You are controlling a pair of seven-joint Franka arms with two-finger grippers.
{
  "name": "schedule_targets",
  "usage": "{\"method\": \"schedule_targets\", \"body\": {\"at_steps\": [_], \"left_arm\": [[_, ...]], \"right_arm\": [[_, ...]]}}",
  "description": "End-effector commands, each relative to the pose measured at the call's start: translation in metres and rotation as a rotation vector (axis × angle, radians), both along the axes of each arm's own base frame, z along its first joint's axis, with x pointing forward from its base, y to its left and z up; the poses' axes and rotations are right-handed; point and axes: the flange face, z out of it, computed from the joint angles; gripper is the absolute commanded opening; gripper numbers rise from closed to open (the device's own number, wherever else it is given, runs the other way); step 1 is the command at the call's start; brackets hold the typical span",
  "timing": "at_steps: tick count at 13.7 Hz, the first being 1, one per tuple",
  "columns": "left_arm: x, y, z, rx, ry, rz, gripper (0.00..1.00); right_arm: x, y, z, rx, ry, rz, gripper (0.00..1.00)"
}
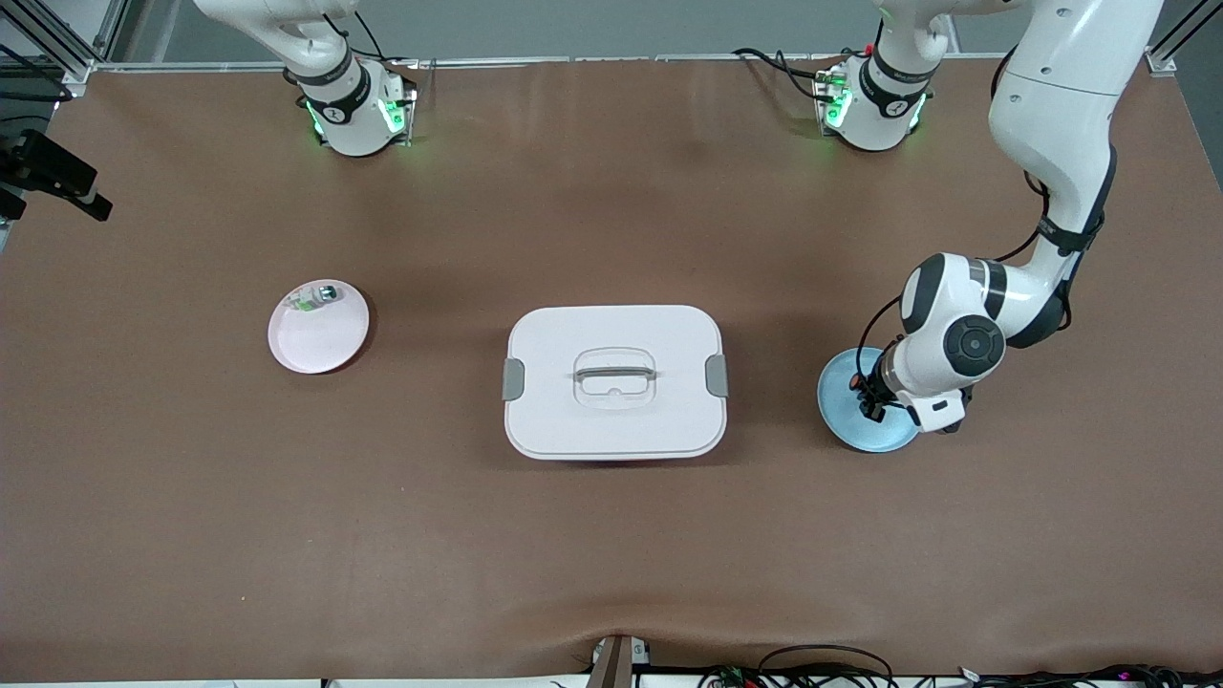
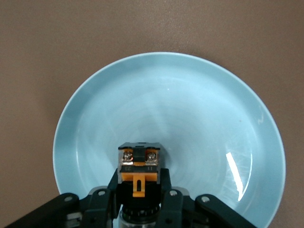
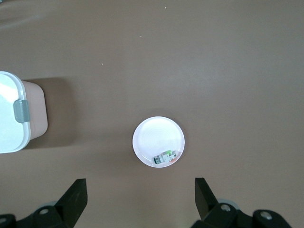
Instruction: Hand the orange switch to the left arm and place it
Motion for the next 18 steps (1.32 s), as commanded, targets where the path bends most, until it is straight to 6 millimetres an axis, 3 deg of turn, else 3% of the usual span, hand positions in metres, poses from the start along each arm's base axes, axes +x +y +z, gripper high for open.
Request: {"method": "schedule_targets", "body": {"at_steps": [1, 2, 3, 4, 8, 10, 14, 17, 18], "left_arm": [[0.004, -0.001, 0.001, 0.019, -0.006, 0.000, 0.53], [0.004, -0.002, 0.001, 0.022, -0.007, -0.008, 0.70], [0.004, -0.002, 0.001, 0.030, -0.009, -0.019, 0.93], [0.004, -0.003, 0.001, 0.031, -0.011, -0.022, 1.00], [0.018, -0.004, 0.014, 0.029, -0.039, -0.016, 1.00], [0.031, -0.003, 0.036, 0.039, -0.029, -0.009, 1.00], [0.059, 0.005, 0.102, 0.051, -0.017, 0.018, 1.00], [0.061, 0.012, 0.174, 0.000, -0.104, 0.054, 1.00], [0.058, 0.029, 0.199, -0.020, -0.108, 0.044, 1.00]], "right_arm": [[0.008, -0.001, 0.003, -0.018, -0.005, -0.009, 1.00], [0.010, -0.002, 0.001, -0.022, -0.001, 0.009, 1.00], [0.010, -0.005, 0.003, -0.022, -0.006, 0.010, 1.00], [0.010, -0.004, 0.004, -0.023, -0.009, 0.010, 1.00], [0.010, -0.008, 0.004, -0.024, -0.007, 0.006, 1.00], [0.010, -0.010, 0.001, -0.043, 0.000, 0.003, 1.00], [0.016, -0.010, -0.011, -0.080, 0.025, 0.007, 1.00], [0.017, -0.010, -0.015, -0.078, 0.039, -0.004, 1.00], [0.020, -0.010, -0.021, -0.075, 0.051, -0.007, 1.00]]}}
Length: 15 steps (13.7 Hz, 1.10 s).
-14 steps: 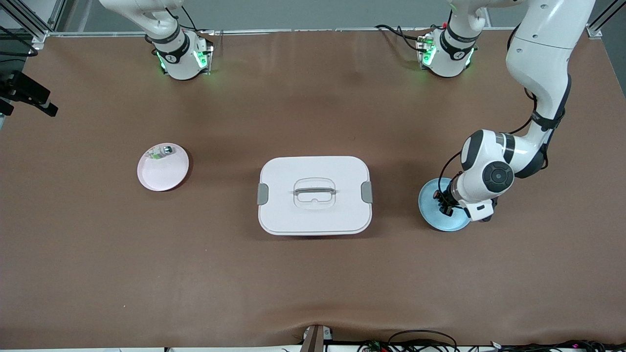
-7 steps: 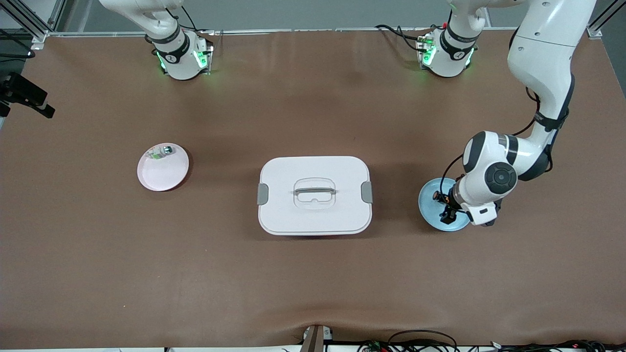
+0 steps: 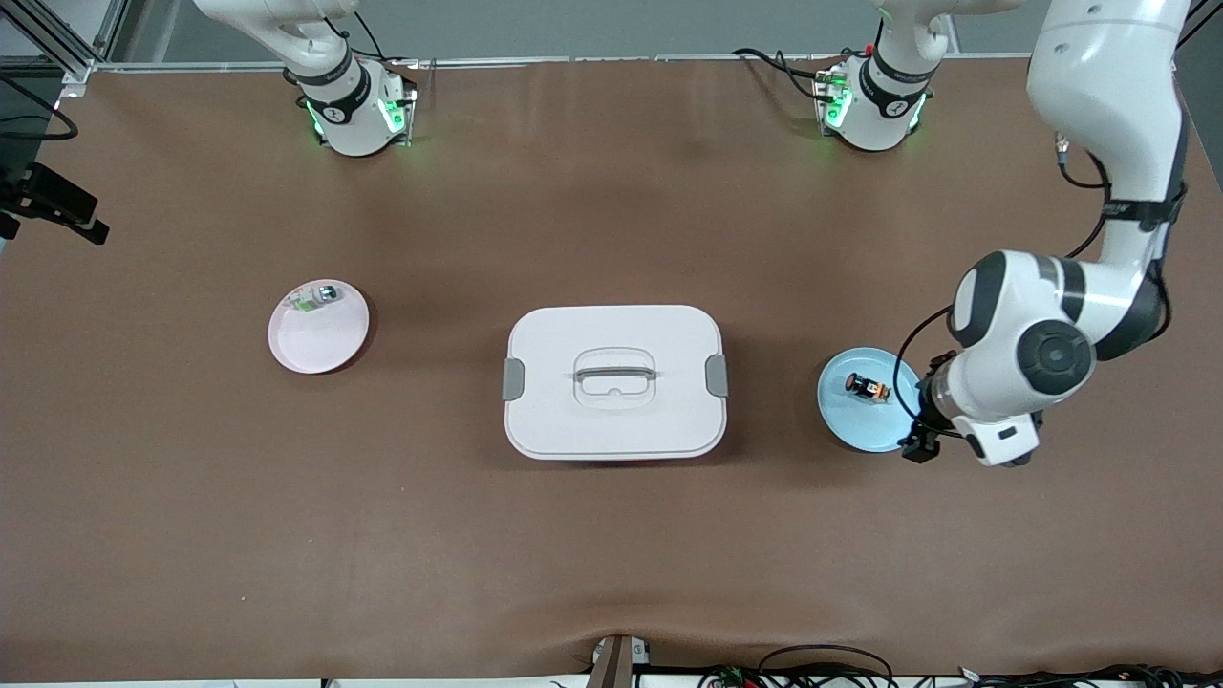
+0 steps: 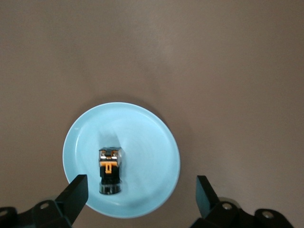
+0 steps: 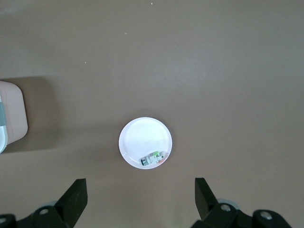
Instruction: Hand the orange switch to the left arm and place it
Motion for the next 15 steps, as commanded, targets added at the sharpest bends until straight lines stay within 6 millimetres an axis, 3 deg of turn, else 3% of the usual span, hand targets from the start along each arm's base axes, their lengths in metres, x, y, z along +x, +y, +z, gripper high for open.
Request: {"method": "schedule_targets", "body": {"at_steps": [1, 2, 6, 7, 9, 11, 12, 15], "left_arm": [[-0.014, 0.034, 0.072, -0.074, 0.013, -0.059, 1.00], [-0.015, 0.040, 0.092, -0.129, 0.029, -0.162, 1.00], [-0.025, 0.052, 0.133, -0.117, 0.027, -0.354, 1.00], [-0.028, 0.053, 0.146, -0.088, 0.011, -0.458, 1.00], [-0.032, 0.077, 0.165, -0.085, -0.023, -0.676, 1.00], [-0.032, 0.088, 0.175, -0.081, -0.045, -0.906, 1.00], [-0.030, 0.092, 0.191, -0.064, -0.073, -0.987, 1.00], [-0.040, 0.082, 0.223, -0.032, -0.116, -1.031, 1.00]], "right_arm": [[0.004, -0.001, -0.004, -0.014, 0.019, -0.006, 1.00], [0.004, -0.002, -0.004, -0.009, 0.021, -0.008, 1.00], [0.004, 0.000, -0.005, -0.001, 0.020, -0.017, 1.00], [0.004, 0.001, -0.005, 0.017, 0.021, -0.036, 1.00], [0.003, 0.003, -0.006, 0.042, 0.034, -0.046, 1.00], [0.002, 0.004, -0.006, 0.044, 0.032, -0.047, 1.00], [0.002, 0.004, -0.006, 0.044, 0.032, -0.045, 1.00], [0.003, 0.004, -0.005, 0.043, 0.028, -0.047, 1.00]]}}
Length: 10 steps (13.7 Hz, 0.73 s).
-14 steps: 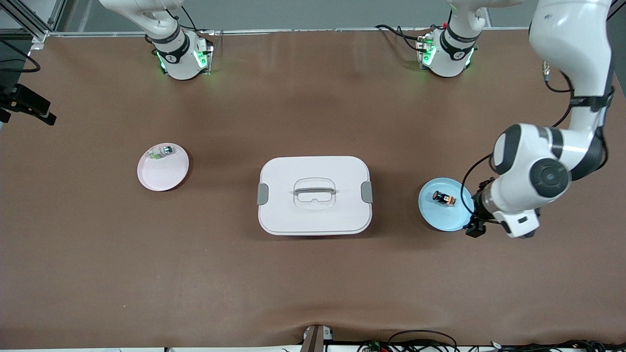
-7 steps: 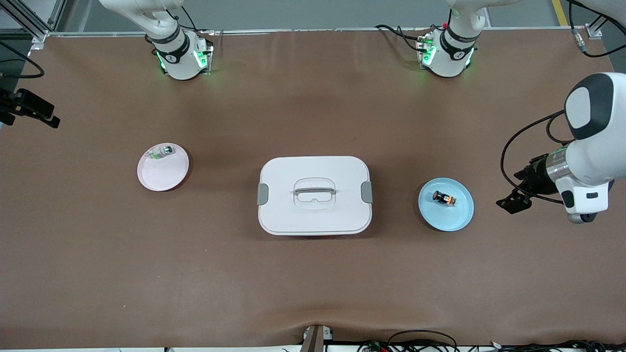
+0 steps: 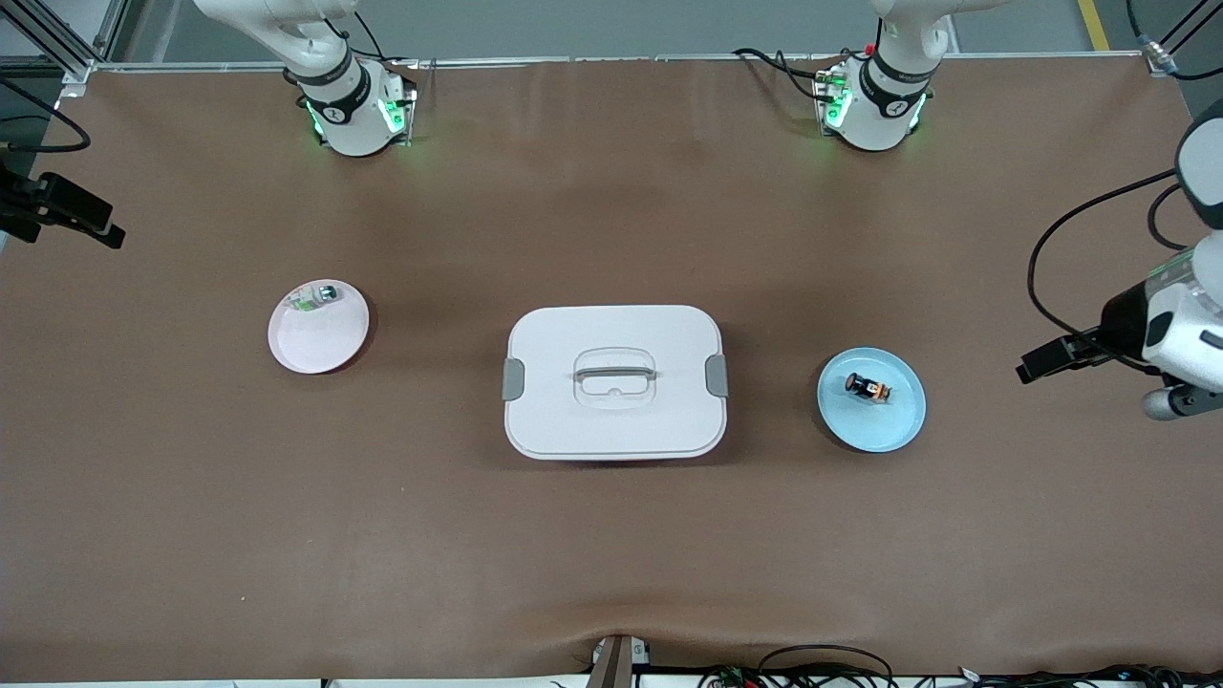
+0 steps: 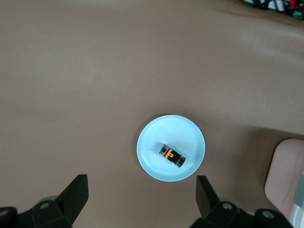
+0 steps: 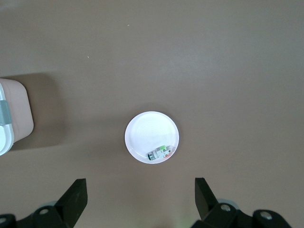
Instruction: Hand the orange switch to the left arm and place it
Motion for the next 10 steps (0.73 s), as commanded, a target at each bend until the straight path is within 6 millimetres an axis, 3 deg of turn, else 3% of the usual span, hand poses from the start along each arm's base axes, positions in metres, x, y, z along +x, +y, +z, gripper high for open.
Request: {"method": "schedule_targets", "body": {"at_steps": [1, 3, 5, 7, 10], "left_arm": [[-0.013, -0.013, 0.032, 0.017, -0.037, -0.047, 1.00], [-0.012, -0.016, 0.043, 0.035, -0.059, -0.066, 1.00], [-0.011, -0.037, 0.052, 0.026, -0.081, -0.105, 1.00], [-0.007, -0.029, 0.088, 0.025, -0.150, -0.089, 1.00], [-0.007, -0.025, 0.091, 0.027, -0.151, -0.074, 1.00]], "right_arm": [[0.000, 0.001, 0.005, 0.015, -0.008, -0.017, 1.00], [0.000, 0.000, 0.007, 0.014, -0.017, -0.013, 1.00], [0.001, -0.001, 0.009, 0.011, -0.018, -0.026, 1.00], [-0.001, -0.002, 0.011, 0.002, -0.018, -0.023, 1.00], [-0.001, 0.000, 0.012, 0.002, -0.019, -0.021, 1.00]]}}
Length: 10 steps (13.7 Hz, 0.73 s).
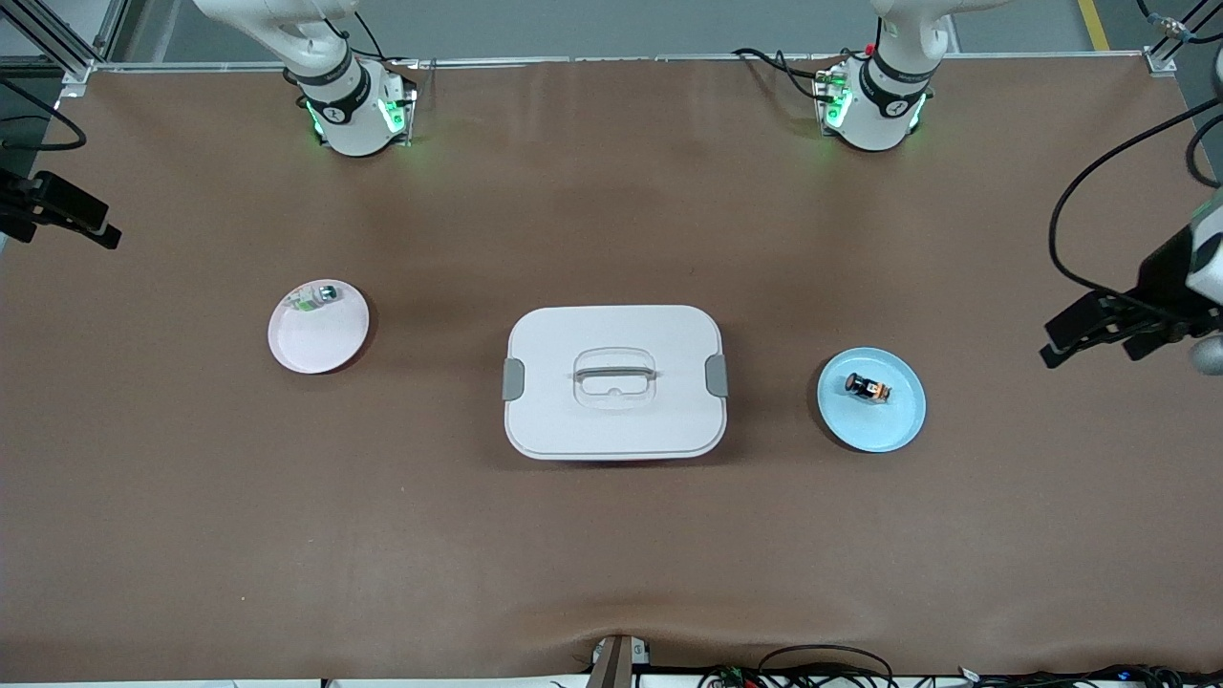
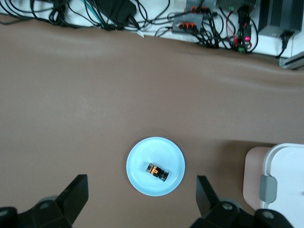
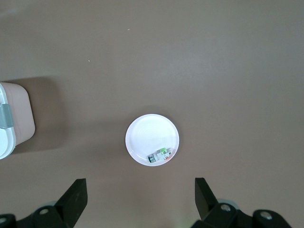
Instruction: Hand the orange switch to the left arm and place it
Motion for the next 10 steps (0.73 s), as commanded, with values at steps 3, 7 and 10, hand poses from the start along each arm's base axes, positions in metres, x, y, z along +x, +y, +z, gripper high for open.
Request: {"method": "schedule_targets", "body": {"at_steps": [3, 7, 10], "left_arm": [[0.001, 0.003, 0.003, 0.024, 0.008, -0.013, 1.00], [0.005, -0.001, -0.007, 0.010, 0.027, -0.021, 1.00], [0.003, -0.010, -0.007, 0.026, 0.033, -0.033, 1.00]], "right_arm": [[-0.001, 0.000, 0.007, 0.014, -0.004, -0.019, 1.00], [-0.001, 0.001, 0.007, 0.017, -0.011, -0.015, 1.00], [0.000, 0.002, 0.005, 0.017, -0.003, -0.014, 1.00]]}}
